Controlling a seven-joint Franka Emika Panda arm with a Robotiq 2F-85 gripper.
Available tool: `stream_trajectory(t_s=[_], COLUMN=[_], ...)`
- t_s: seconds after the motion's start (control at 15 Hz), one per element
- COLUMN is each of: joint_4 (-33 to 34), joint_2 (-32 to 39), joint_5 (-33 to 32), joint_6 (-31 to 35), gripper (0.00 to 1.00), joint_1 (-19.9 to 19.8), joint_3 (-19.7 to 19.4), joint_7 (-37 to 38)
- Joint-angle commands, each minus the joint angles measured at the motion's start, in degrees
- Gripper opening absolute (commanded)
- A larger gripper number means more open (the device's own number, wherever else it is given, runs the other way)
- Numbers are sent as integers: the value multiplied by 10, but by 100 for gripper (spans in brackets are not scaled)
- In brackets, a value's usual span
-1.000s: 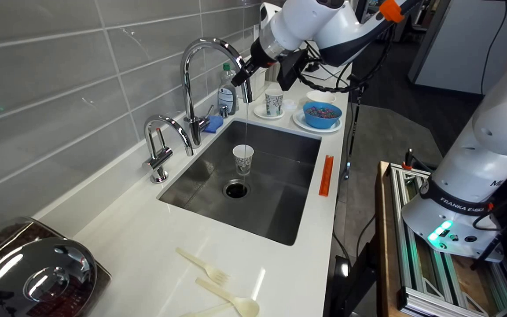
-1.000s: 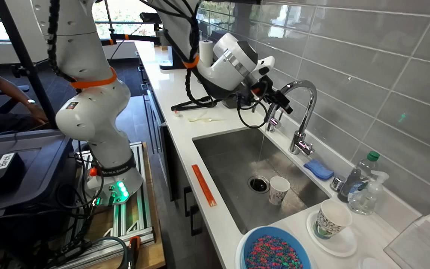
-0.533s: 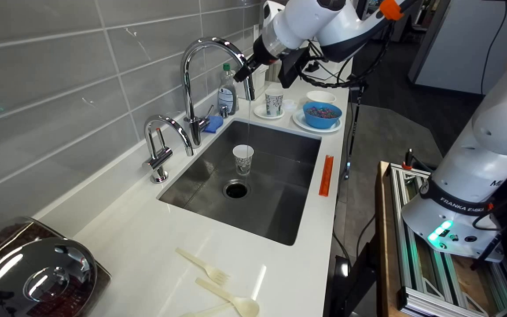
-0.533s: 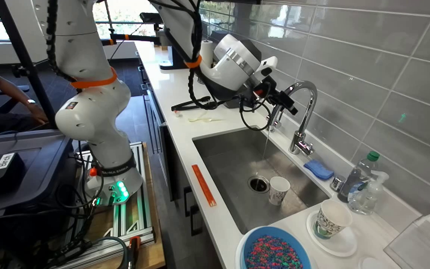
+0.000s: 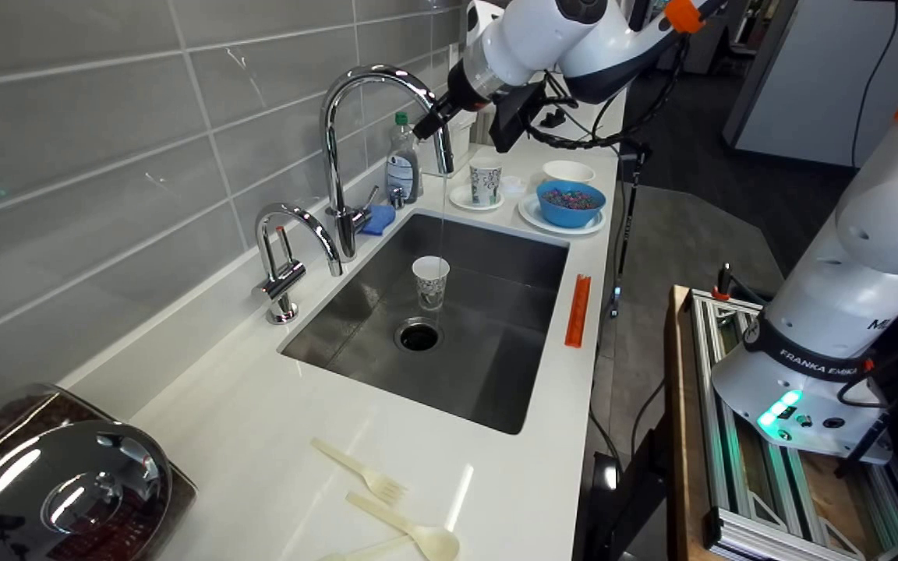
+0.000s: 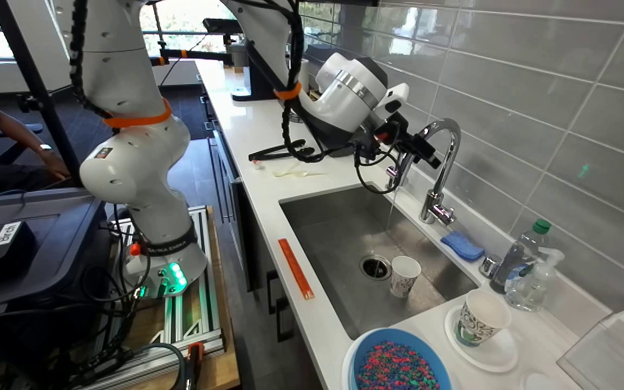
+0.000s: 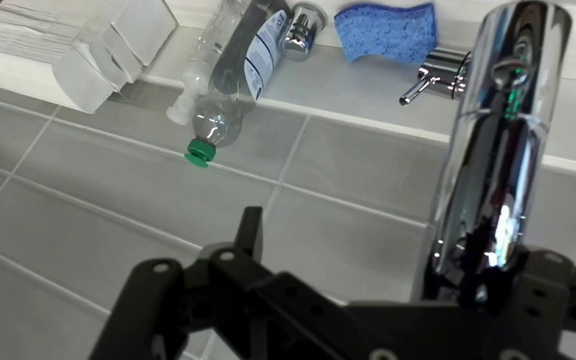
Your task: Open the faucet on the right then push it to the right side of the sink.
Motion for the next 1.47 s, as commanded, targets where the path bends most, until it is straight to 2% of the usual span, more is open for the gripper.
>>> stream_trajectory(t_s=[0.0,0.8,1.4], joint_4=[21,56,77], joint_2=[21,49,65], joint_5=[-47,-132,-168], joint_6=[2,5,4], gripper=[100,100,100], joint_1=[-4,-8,-8], joint_3=[-4,-18,-24], joint_7=[45,115,149])
